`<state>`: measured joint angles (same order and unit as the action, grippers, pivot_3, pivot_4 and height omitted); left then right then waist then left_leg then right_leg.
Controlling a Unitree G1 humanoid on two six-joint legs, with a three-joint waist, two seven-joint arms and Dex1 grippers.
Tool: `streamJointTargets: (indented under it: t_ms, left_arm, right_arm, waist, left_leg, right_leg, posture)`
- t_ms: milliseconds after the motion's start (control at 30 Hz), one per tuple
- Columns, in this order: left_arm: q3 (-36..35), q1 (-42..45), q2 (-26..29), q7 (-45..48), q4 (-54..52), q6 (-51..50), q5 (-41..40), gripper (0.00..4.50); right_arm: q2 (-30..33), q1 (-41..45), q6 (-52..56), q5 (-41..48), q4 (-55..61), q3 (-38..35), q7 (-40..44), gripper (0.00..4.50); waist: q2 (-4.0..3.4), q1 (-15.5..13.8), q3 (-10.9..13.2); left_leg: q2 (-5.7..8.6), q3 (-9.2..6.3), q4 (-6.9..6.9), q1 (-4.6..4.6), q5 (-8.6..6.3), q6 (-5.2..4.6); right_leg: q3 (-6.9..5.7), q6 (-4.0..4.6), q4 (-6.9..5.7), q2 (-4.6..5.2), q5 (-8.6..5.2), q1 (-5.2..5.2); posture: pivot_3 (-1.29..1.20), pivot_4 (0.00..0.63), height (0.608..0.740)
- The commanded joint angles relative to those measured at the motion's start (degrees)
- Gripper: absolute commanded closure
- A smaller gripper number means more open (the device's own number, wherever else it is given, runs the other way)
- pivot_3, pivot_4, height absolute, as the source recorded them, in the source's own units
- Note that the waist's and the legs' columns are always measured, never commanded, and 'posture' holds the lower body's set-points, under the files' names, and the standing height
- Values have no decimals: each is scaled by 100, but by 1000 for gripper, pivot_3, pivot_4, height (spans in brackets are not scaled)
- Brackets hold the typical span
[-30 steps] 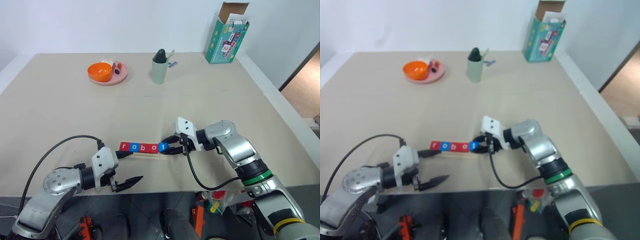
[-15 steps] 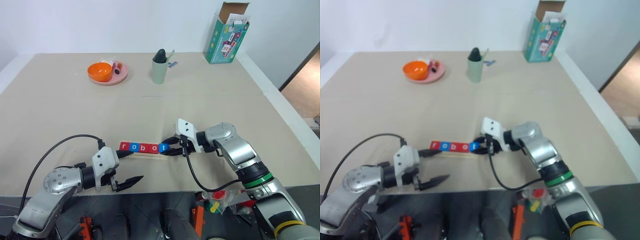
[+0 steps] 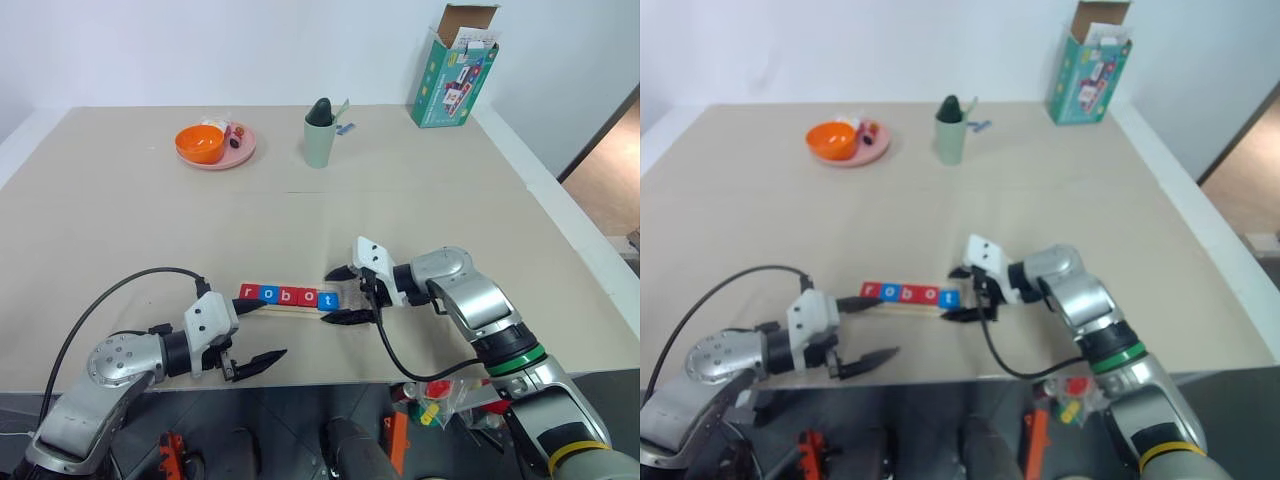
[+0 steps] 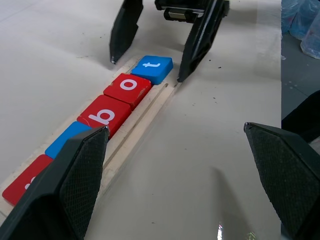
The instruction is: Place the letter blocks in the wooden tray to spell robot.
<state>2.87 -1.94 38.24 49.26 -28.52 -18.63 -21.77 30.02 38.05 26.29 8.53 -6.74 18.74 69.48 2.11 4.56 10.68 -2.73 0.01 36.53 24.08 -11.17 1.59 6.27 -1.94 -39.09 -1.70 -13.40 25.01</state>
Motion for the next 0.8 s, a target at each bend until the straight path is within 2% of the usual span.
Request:
streamJointTargets:
  t_ms: [33, 333, 367, 400, 533, 733, 800]
  left_arm:
    - [-43, 69, -29, -2, -53, 77, -27, 0]
    - [-12, 46, -56, 64, 0, 140, 35, 0]
    - [-14, 34, -53, 69, -1, 145, 42, 0]
    - [-21, 18, -50, 72, -9, 146, 44, 0]
    - [-44, -13, -51, 67, -29, 135, 57, 0]
    - [-22, -32, -56, 73, -36, 136, 65, 0]
    - [-7, -8, -61, 84, -23, 136, 67, 0]
  right_arm:
    - [34, 66, -71, 77, 87, -211, -93, 60]
    - [19, 110, -85, 258, 220, -450, -272, 60]
    - [22, 111, -21, 343, 325, -531, -287, 618]
    - [45, 100, 87, 463, 489, -624, -279, 815]
    - [207, -115, 706, 1058, 1355, -982, -245, 2260]
    - [549, -919, 1237, 1475, 2375, -842, -250, 4337]
    - [516, -1075, 1131, 1303, 2338, -730, -473, 4443]
  waist:
    - [0, 0, 0]
    - [0, 0, 0]
    - [0, 0, 0]
    - [0, 0, 0]
    - [0, -5, 0]
    - [2, -12, -1]
    - [2, -5, -1]
  left_leg:
    - [0, 0, 0, 0, 0, 0]
    - [0, 0, 0, 0, 0, 0]
    - [0, 0, 0, 0, 0, 0]
    - [0, 0, 0, 0, 0, 0]
    - [0, -3, -2, 3, 0, 0]
    - [1, -8, -3, 5, 0, 0]
    - [1, -6, -1, 4, 0, 0]
  right_leg:
    - [0, 0, 0, 0, 0, 0]
    - [0, 0, 0, 0, 0, 0]
    - [0, 0, 0, 0, 0, 0]
    - [1, 0, 0, 0, 0, 0]
    - [-1, 0, 0, 0, -1, 1]
    - [-5, -2, 1, 1, -7, 0]
    - [-4, -1, 1, 1, -6, 0]
  posture:
    - [0, 150, 740]
    - [0, 150, 740]
    - [0, 150, 740]
    - [0, 150, 740]
    - [0, 150, 740]
    - [0, 150, 740]
    - [0, 150, 740]
